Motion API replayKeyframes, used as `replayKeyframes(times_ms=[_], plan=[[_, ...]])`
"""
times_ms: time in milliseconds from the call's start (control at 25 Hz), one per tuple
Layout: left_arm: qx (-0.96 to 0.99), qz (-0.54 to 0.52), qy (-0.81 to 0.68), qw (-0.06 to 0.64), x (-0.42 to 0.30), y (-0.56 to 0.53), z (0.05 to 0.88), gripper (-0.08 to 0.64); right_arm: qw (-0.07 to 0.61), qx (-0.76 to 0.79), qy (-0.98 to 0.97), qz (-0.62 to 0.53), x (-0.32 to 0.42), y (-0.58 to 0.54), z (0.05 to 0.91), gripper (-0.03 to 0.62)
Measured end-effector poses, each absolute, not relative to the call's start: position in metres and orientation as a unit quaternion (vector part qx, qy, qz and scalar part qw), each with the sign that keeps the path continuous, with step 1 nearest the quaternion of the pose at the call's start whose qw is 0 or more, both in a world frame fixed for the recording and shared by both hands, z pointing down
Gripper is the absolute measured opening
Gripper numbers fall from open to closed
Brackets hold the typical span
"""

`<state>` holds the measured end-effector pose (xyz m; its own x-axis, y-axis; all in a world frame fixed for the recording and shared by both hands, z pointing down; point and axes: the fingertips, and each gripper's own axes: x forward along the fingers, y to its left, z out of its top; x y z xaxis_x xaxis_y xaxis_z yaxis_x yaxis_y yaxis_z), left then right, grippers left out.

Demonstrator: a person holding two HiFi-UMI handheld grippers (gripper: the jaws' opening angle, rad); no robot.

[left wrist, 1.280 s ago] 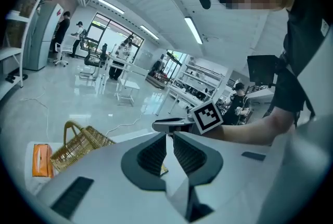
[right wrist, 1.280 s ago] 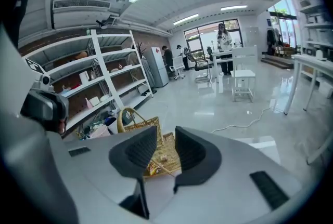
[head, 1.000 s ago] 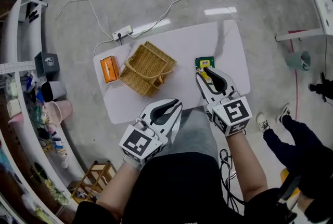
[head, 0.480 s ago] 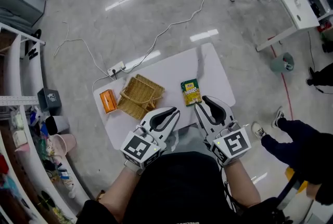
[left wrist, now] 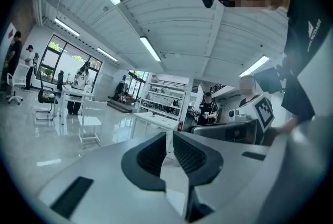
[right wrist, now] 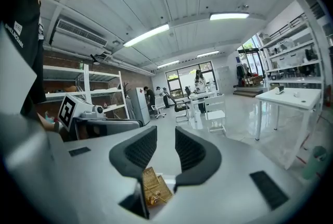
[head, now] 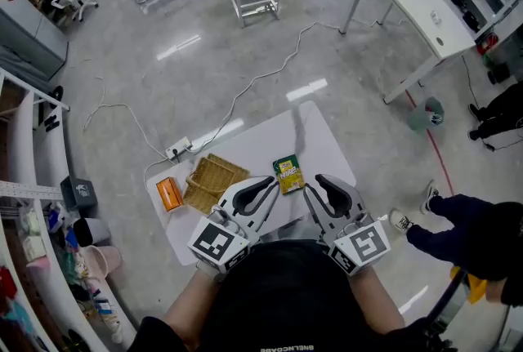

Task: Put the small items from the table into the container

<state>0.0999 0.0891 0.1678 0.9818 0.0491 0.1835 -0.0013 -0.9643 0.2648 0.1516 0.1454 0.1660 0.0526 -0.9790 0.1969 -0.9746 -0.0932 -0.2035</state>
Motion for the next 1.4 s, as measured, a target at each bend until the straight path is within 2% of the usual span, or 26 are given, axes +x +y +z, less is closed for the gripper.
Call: replayKeyframes(times_ms=[560,840,1000,1400], plan=[[0.990,0.060,0.029,0.125,0.119,0.084,0.149,0.044,0.020,-0.745,0.652,-0.137,0.178,0.157,0.158,0.114],[0.990,0.100,0.028,0.092,0.124,0.079,0.154,0.044,0.018,-0.747,0.649,-0.146,0.182,0.151,0.163,0.114],[0.989,0.069,0.027,0.128,0.124,0.074,0.155,0.044,0.017,-0.744,0.651,-0.150,0.184,0.148,0.165,0.114],[0.987,0.075,0.008,0.140,0.122,0.067,0.163,0.044,0.016,-0.732,0.660,-0.165,0.182,0.143,0.176,0.114]])
